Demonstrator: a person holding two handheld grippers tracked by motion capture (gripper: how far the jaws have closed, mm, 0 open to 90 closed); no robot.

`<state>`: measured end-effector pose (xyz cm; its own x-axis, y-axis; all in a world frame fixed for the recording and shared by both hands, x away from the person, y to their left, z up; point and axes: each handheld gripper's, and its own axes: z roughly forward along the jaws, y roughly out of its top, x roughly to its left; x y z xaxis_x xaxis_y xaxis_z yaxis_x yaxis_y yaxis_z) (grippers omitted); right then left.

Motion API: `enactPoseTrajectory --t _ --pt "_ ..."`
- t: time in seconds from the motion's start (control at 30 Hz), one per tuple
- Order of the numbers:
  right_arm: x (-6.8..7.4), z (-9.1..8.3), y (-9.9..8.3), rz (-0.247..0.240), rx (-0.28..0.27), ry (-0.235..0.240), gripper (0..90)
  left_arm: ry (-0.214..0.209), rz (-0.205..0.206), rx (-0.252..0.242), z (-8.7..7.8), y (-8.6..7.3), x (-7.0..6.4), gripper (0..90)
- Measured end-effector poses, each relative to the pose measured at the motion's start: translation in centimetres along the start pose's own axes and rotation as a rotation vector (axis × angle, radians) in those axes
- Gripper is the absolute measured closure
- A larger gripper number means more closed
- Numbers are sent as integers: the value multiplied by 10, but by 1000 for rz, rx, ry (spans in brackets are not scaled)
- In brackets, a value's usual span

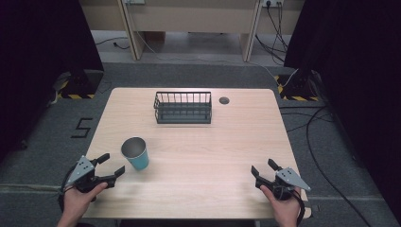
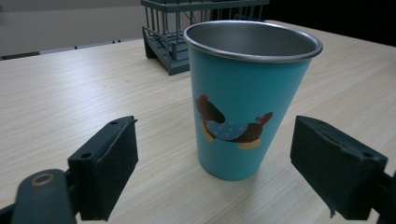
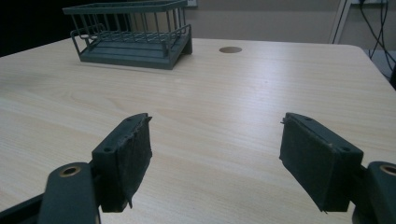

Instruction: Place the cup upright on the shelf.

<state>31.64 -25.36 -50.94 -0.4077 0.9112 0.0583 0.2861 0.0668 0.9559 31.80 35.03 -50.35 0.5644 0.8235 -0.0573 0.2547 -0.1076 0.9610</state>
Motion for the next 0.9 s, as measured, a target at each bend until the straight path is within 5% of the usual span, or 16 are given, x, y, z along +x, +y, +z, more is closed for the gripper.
enactPoseTrajectory --t 0.3,0.57,0.9 --pt "6 4 0 18 -2 26 254 -25 20 6 4 2 -4 144" --pt "5 8 -1 19 7 31 254 -47 -19 35 13 1 -13 143" --pt "5 10 0 17 13 34 254 -26 -2 69 33 3 -18 144"
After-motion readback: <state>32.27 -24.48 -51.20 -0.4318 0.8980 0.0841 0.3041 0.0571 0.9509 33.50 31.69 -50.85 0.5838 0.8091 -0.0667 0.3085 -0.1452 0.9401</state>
